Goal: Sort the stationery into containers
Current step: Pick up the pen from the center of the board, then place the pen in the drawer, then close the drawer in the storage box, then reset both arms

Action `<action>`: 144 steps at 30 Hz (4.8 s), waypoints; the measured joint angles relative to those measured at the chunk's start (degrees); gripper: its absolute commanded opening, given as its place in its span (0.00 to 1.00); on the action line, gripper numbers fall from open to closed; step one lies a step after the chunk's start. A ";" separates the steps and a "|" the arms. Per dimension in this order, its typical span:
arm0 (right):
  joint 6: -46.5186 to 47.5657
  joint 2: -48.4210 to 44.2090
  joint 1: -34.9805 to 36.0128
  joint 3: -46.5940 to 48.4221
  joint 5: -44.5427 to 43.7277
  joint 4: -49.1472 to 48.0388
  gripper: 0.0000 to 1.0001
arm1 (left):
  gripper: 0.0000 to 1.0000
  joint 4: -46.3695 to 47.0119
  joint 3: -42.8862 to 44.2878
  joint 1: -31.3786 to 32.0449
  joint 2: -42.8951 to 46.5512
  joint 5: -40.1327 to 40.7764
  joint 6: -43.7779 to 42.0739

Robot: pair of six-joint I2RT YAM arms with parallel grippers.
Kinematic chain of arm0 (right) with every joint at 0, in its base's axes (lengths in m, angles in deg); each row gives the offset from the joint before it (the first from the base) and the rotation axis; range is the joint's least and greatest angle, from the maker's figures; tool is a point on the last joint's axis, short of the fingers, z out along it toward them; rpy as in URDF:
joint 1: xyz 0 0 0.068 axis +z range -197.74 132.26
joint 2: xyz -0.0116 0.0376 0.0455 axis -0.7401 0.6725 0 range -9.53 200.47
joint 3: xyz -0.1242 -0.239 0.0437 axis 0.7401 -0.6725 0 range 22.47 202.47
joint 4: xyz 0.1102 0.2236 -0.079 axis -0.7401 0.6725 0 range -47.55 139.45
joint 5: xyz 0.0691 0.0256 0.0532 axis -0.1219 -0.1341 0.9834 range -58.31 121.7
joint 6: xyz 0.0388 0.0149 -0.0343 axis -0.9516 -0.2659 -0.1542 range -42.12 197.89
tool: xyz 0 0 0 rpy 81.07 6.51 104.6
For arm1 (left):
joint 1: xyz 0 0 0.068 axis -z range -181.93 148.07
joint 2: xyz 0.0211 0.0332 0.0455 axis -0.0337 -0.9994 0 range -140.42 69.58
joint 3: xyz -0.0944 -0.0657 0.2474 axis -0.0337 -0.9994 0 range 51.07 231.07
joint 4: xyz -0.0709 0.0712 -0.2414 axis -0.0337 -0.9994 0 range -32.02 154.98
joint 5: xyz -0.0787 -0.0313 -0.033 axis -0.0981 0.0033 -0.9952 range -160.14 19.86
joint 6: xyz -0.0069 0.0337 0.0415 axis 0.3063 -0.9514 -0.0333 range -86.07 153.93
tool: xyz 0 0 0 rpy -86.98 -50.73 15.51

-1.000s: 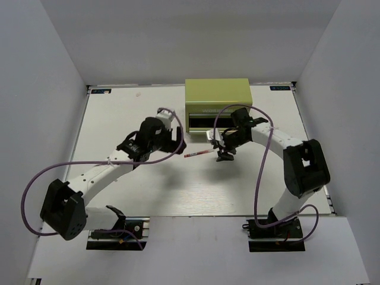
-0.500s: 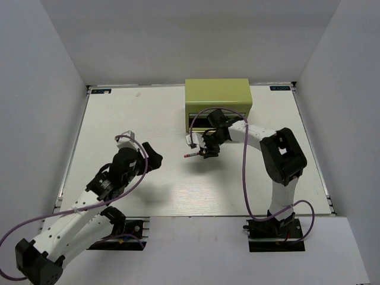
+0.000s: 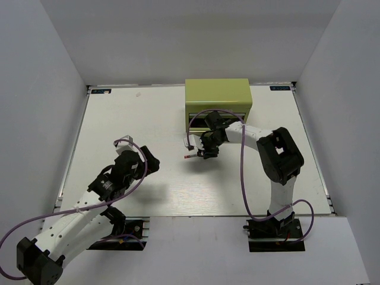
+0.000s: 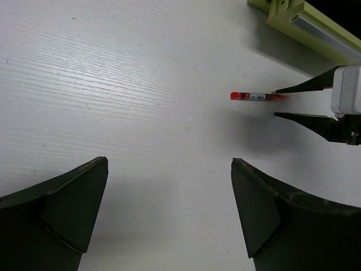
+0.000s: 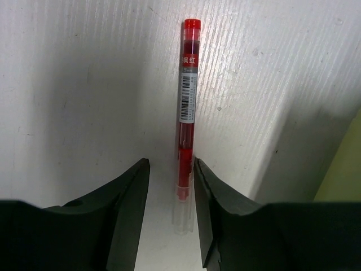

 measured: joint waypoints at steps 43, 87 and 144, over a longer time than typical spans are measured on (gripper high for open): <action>-11.72 -9.33 -8.92 12.33 -8.17 -1.40 0.04 | 1.00 7.02 0.00 0.00 -4.07 -2.21 -0.70; -0.46 -1.05 -8.31 11.30 2.25 9.90 0.00 | 1.00 8.70 0.00 0.00 -5.53 -3.50 -0.70; -51.32 -26.14 -9.51 -5.35 -10.23 -14.95 0.90 | 1.00 15.93 4.07 0.00 -12.09 -8.41 -5.86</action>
